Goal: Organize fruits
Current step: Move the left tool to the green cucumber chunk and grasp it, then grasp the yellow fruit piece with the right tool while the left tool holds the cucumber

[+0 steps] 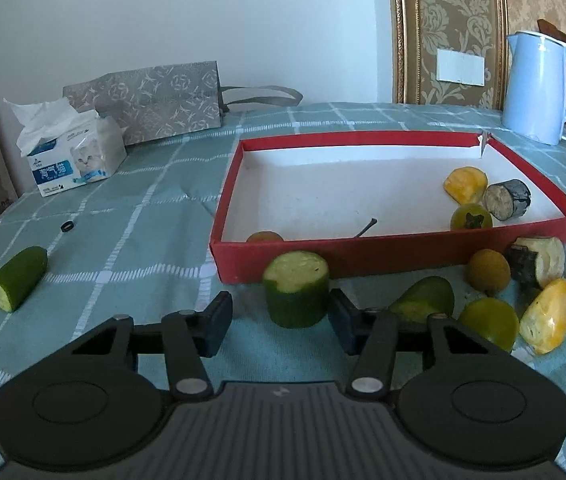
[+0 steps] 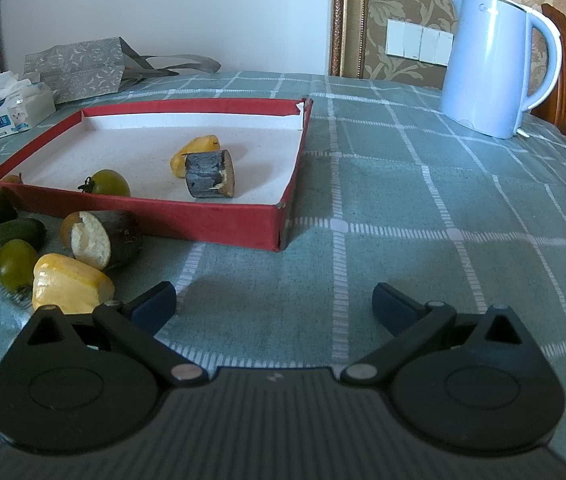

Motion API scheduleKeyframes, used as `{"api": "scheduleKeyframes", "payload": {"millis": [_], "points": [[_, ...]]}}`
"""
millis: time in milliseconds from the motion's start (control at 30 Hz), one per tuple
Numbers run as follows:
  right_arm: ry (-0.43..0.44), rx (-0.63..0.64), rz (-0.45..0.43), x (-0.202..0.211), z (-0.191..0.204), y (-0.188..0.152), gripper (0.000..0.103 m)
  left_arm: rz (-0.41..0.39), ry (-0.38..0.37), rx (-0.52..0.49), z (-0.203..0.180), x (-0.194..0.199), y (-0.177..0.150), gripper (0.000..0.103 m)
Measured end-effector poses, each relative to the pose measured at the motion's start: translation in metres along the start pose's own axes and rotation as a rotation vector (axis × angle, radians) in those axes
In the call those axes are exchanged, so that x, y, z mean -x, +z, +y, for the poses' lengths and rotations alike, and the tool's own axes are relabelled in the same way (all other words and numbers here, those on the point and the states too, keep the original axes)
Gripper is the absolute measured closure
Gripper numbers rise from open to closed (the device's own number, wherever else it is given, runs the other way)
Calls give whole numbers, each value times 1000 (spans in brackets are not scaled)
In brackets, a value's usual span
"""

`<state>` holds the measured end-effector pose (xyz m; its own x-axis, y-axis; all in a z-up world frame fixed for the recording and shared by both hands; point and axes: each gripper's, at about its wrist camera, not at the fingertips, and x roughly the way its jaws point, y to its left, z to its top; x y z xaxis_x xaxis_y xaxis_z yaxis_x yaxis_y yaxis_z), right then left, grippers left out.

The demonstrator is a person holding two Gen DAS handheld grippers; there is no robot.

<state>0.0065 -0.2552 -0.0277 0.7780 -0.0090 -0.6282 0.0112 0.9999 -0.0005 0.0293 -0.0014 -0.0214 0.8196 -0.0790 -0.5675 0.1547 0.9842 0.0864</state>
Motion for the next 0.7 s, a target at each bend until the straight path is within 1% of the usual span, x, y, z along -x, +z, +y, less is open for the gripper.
{"api": "scheduleKeyframes", "payload": {"millis": [133,233,333,400,433,467,533,700], "points": [[37,19,-3,4,1,-1,0,2,-5,11,0,-2,2,51],[64,32,-11,6,4,-2,0,0,-6,-1,-3,-4,4,51],[67,48,-21,8,7,-2,0,2,-11,8,-2,-7,5,51],[68,51,-8,6,8,-2,0,2,-20,13,-1,-7,5,55],[72,45,-4,6,7,-2,0,0,-24,13,-1,-6,5,64],[73,41,-4,6,7,-2,0,-1,-30,10,-1,-5,4,68],[71,44,-4,6,7,-2,0,-4,-29,5,-2,-4,3,70],[71,44,-4,5,7,-3,0,-13,-14,28,1,3,0,71]]}}
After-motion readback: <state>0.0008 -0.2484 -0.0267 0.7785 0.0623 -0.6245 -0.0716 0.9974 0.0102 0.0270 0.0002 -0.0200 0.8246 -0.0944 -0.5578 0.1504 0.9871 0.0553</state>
